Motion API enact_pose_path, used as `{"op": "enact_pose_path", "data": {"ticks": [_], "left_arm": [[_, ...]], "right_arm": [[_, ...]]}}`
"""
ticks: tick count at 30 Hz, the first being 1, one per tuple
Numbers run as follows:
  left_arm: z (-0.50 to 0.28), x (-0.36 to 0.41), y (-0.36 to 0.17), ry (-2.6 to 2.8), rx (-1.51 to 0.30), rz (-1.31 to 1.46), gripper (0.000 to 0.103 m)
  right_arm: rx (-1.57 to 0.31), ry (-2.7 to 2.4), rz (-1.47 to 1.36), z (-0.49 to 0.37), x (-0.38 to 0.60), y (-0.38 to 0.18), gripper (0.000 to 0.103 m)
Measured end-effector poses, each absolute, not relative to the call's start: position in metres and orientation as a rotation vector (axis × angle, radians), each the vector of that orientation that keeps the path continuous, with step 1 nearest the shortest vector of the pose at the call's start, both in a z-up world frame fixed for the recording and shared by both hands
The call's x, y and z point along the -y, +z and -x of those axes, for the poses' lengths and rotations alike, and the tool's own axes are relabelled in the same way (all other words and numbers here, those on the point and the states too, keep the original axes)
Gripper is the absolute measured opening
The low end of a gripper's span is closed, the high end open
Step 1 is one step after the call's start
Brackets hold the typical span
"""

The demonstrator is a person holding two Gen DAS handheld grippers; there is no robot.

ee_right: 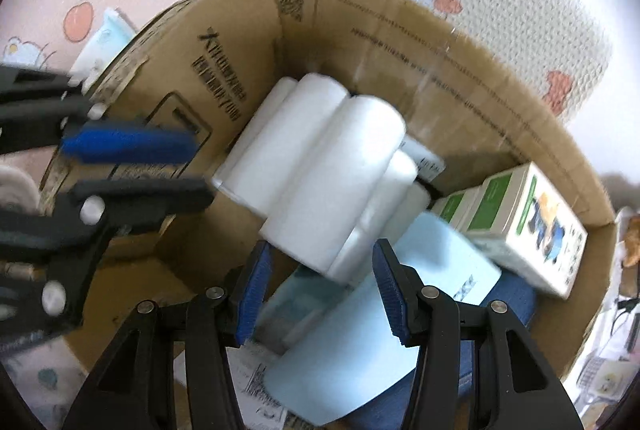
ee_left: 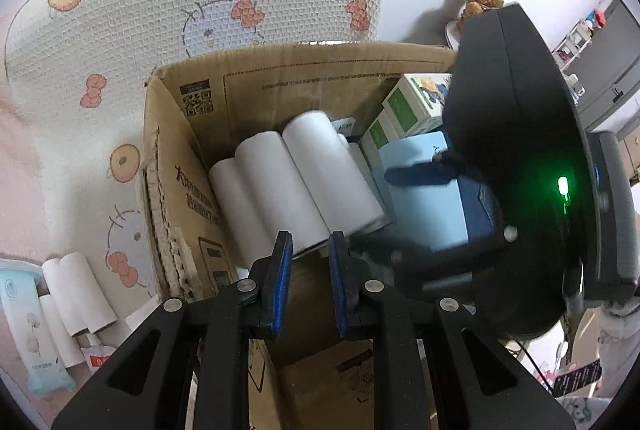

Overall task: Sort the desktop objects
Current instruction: 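Withdraw both open grippers up and away from the box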

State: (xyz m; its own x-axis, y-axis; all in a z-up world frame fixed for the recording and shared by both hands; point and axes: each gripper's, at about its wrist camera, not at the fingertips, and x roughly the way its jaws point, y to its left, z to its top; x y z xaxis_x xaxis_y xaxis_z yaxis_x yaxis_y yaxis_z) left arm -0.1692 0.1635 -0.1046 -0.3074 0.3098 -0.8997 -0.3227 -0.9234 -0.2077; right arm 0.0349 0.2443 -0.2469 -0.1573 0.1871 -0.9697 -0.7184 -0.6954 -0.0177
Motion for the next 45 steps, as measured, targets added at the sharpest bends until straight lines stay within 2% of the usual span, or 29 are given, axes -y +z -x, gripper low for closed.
{"op": "enact_pose_path", "data": {"ticks": [7, 12, 16, 19, 27, 35, 38, 40, 45], "left_arm": [[0.161, -0.179, -0.106, 2.251, -0.058, 1.531, 0.025], [0.159, -0.202, -0.114, 2.183, -0.086, 1.556, 0.029], [0.161, -0.220, -0.127, 2.097, -0.042, 1.618, 0.029], [0.168, -0.233, -0.142, 2.028, -0.020, 1.697, 0.029], [0.177, -0.245, -0.160, 1.842, 0.271, 1.787, 0.028], [0.170, -0.248, -0.158, 1.905, 0.295, 1.784, 0.028], [0.168, -0.248, -0.150, 2.000, 0.221, 1.750, 0.028], [0.163, -0.245, -0.140, 2.062, 0.164, 1.705, 0.030], [0.145, -0.221, -0.102, 2.243, 0.134, 1.538, 0.050]], "right_arm": [[-0.646, 1.905, 1.467, -0.050, -0.234, -0.231, 0.049], [-0.607, 1.883, 1.439, -0.093, -0.228, -0.210, 0.049], [-0.603, 1.852, 1.434, -0.101, -0.232, -0.194, 0.057], [-0.563, 1.816, 1.434, -0.107, -0.230, -0.205, 0.058], [-0.574, 1.791, 1.463, -0.117, -0.246, -0.224, 0.058], [-0.586, 1.804, 1.415, -0.122, -0.242, -0.216, 0.063], [-0.599, 1.806, 1.396, -0.122, -0.241, -0.213, 0.063], [-0.592, 1.810, 1.392, -0.119, -0.238, -0.211, 0.063], [-0.561, 1.828, 1.294, -0.114, -0.224, -0.196, 0.063]]}}
